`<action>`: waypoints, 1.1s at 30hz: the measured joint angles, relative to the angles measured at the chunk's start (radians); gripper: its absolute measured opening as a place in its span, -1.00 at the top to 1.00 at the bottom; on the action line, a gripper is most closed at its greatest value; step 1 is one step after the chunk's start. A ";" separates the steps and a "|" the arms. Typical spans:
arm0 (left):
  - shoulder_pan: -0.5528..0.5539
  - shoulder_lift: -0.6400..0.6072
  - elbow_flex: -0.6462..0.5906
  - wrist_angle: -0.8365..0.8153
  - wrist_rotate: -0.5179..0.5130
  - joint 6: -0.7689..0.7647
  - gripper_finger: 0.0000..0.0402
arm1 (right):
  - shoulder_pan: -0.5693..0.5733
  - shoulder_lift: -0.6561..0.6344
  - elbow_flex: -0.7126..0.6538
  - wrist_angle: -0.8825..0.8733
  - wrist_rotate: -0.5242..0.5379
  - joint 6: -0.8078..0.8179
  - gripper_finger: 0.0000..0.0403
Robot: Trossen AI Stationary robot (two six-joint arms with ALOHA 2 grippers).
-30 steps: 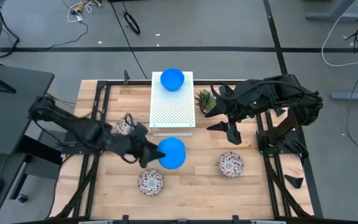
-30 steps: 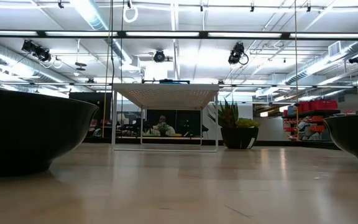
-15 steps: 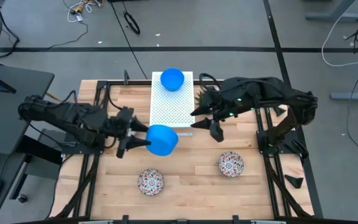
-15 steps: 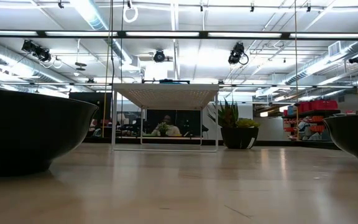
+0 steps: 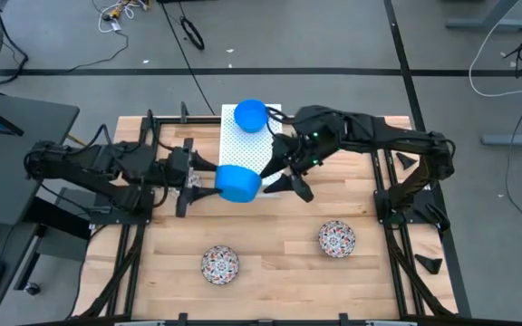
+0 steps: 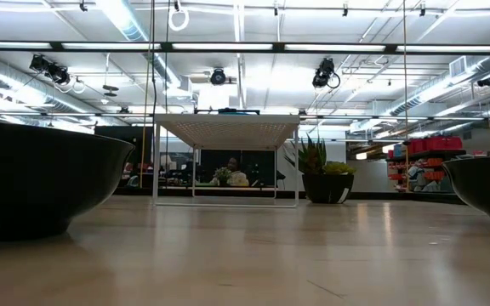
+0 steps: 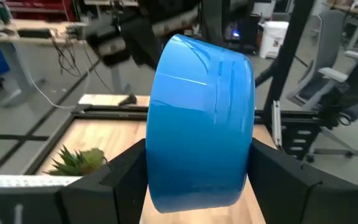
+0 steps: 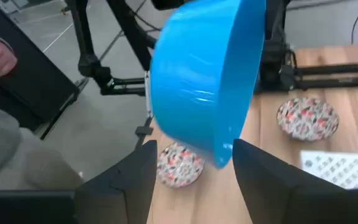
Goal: Pick & Place Mini bowls
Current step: Stack the blue bowl on top of the blue bowl on the shelf
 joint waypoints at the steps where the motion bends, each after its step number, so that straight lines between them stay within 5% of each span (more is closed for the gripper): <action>1: 0.006 0.000 0.000 0.003 0.000 0.010 -0.21 | -0.005 0.000 -0.013 0.018 -0.006 -0.012 -0.05; 12: 0.054 0.000 0.000 0.004 0.026 0.026 -0.21 | -0.020 0.000 -0.061 0.167 -0.153 -0.038 0.09; 22: 0.054 0.002 0.000 0.016 0.036 -0.007 -0.32 | -0.018 0.000 -0.060 0.173 -0.199 -0.042 0.92; 33: 0.056 -0.007 0.000 0.094 0.016 -0.244 -0.65 | -0.019 -0.001 -0.060 0.157 -0.194 0.012 0.99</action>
